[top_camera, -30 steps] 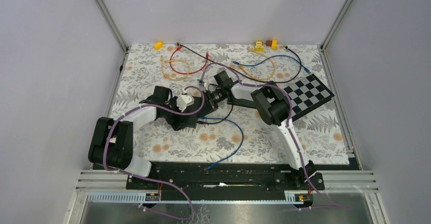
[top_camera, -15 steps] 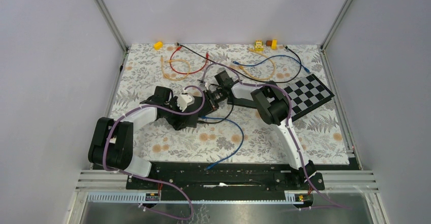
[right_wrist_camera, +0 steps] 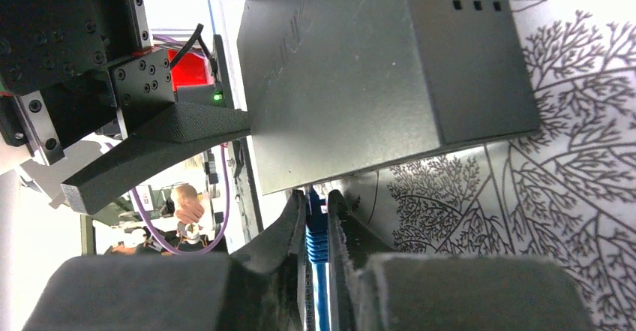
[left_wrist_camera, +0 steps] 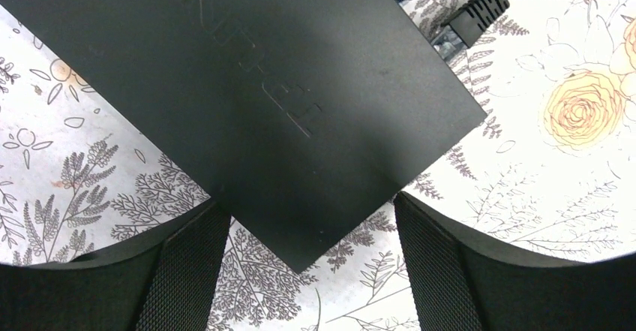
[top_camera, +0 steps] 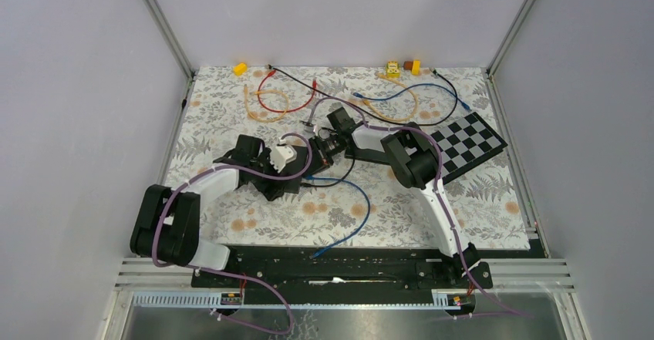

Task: Pull the plug from the switch port
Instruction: Pull the connector from the switch port.

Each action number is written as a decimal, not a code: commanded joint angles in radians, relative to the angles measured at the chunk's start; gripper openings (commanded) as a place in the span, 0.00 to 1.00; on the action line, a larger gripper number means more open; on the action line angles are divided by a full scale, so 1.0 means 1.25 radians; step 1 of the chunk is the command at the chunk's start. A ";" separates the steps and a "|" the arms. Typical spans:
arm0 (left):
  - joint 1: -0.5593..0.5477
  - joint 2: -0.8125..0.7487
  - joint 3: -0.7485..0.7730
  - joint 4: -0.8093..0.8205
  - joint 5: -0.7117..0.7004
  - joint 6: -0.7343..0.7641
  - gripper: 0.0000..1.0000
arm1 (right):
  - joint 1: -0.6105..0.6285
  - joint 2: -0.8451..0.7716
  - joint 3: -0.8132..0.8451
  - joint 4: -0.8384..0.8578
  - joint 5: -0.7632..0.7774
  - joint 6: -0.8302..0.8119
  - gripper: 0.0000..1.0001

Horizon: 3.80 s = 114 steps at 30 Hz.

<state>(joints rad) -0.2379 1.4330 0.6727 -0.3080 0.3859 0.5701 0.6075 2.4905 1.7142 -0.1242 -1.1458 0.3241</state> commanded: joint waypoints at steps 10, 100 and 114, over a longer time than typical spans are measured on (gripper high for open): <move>-0.019 -0.121 -0.016 0.057 0.063 -0.045 0.96 | -0.031 0.060 0.012 -0.040 0.074 -0.055 0.00; -0.179 0.057 0.024 0.226 -0.199 -0.168 0.82 | -0.049 0.001 -0.142 0.197 0.094 0.040 0.00; -0.179 0.060 0.025 0.224 -0.197 -0.161 0.80 | -0.051 0.028 -0.035 -0.008 0.089 -0.089 0.00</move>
<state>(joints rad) -0.4679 1.5043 0.7094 -0.0113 0.1486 0.3523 0.5869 2.4886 1.7065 -0.1066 -1.1698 0.2871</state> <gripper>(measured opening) 0.808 0.047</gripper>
